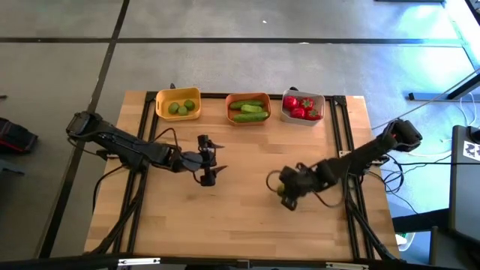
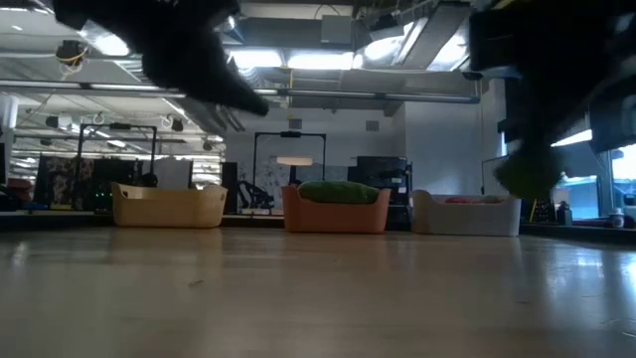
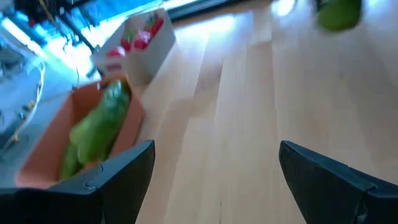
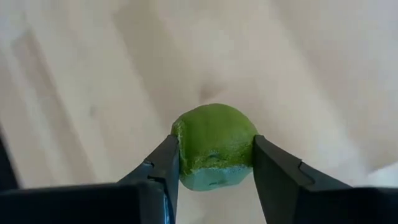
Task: Sort produce into baskets
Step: Put the lime into the yellow bin
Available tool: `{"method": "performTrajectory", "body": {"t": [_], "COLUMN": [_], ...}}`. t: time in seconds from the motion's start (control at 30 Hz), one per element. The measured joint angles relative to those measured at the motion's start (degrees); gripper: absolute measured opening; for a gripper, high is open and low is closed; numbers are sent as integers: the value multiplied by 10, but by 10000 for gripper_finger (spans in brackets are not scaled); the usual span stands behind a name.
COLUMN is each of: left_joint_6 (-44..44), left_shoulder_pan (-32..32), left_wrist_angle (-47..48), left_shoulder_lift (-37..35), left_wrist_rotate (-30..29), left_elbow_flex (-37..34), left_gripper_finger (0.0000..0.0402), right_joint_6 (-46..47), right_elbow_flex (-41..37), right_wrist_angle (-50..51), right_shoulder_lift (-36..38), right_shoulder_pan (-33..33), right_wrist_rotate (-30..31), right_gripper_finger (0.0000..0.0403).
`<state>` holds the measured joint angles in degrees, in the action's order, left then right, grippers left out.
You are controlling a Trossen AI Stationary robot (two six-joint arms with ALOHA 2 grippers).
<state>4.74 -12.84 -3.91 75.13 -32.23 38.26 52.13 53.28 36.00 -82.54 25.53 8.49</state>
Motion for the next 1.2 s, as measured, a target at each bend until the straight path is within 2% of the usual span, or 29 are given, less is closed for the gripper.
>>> {"method": "performTrajectory", "body": {"t": [0.27, 0.4, 0.57, 0.77, 1.03, 1.2], "left_joint_6": [90, 127, 169, 168, 165, 166], "left_shoulder_pan": [-20, -31, -38, -38, -37, -37], "left_wrist_angle": [-1, -1, -1, -2, -70, -108], "left_shoulder_lift": [0, 0, 0, 0, 0, 0], "left_wrist_rotate": [0, 0, 0, 0, 0, 1], "left_elbow_flex": [47, 49, 49, 49, 49, 49], "left_gripper_finger": [340, 340, 340, 340, 340, 340], "right_joint_6": [-178, -249, -313, -339, -344, -309], "right_elbow_flex": [0, 0, 0, 0, 0, 1], "right_wrist_angle": [-59, -127, -254, -382, -480, -521], "right_shoulder_lift": [7, 7, 7, 7, -4, -20], "right_shoulder_pan": [-118, -168, -213, -234, -233, -233], "right_wrist_rotate": [3, -11, -60, -111, -128, -136], "right_gripper_finger": [145, 145, 145, 145, 145, 145]}}
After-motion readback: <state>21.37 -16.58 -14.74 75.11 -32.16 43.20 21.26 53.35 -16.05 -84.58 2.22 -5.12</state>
